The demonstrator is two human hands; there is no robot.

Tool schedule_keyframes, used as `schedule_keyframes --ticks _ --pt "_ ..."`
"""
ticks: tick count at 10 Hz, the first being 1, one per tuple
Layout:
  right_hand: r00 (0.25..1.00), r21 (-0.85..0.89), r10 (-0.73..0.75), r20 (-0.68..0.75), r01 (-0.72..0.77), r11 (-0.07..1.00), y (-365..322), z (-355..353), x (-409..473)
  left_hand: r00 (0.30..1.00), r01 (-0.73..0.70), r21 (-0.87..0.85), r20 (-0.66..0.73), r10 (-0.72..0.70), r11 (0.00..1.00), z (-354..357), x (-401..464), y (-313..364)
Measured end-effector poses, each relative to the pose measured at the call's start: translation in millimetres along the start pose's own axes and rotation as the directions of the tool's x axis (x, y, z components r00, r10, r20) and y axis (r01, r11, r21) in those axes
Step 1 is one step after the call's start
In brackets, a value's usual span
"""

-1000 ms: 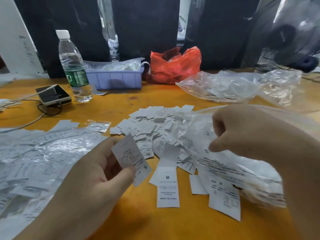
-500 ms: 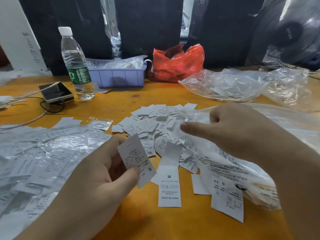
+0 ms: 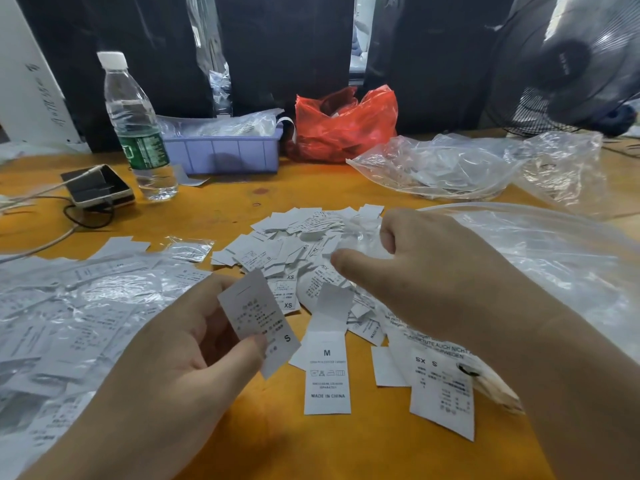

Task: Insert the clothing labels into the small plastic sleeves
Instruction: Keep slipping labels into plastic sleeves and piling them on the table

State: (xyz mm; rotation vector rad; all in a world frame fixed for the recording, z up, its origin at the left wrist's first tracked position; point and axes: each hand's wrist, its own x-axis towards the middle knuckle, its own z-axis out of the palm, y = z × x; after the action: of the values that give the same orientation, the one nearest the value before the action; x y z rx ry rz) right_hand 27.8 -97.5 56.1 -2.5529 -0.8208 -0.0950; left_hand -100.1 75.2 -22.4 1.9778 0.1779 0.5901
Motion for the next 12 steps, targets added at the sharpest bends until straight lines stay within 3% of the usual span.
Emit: schedule_keyframes --ticks 1,2,4,6,7,9,12 --pt "1.0 0.005 0.01 0.028 -0.011 1.0 2 -2 1 1.0 -0.005 0.02 -0.004 0.005 1.0 0 1 1" --pt "0.999 0.154 -0.024 0.033 0.018 0.988 0 -3 0 1.0 -0.007 0.021 -0.005 0.007 1.0 0 0 3" --pt "0.988 0.641 -0.106 0.115 0.008 0.767 3 5 9 1.0 0.02 0.009 -0.015 -0.02 1.0 0 -5 9" --pt "0.954 0.842 -0.253 0.164 -0.002 0.54 -2 13 6 1.0 0.021 0.018 -0.02 -0.02 1.0 -3 -7 20" --pt "0.926 0.883 -0.339 0.165 0.015 0.47 -6 20 3 0.997 0.07 -0.037 -0.043 -0.071 0.997 -6 -5 22" --pt "0.837 0.89 -0.466 0.288 -0.053 0.454 -9 27 0 0.958 0.221 -0.4 -0.083 -0.275 0.89 -15 5 15" --pt "0.795 0.882 -0.469 0.384 -0.166 0.442 -16 38 -5 0.965 0.22 -0.459 -0.025 -0.26 0.861 -10 1 21"
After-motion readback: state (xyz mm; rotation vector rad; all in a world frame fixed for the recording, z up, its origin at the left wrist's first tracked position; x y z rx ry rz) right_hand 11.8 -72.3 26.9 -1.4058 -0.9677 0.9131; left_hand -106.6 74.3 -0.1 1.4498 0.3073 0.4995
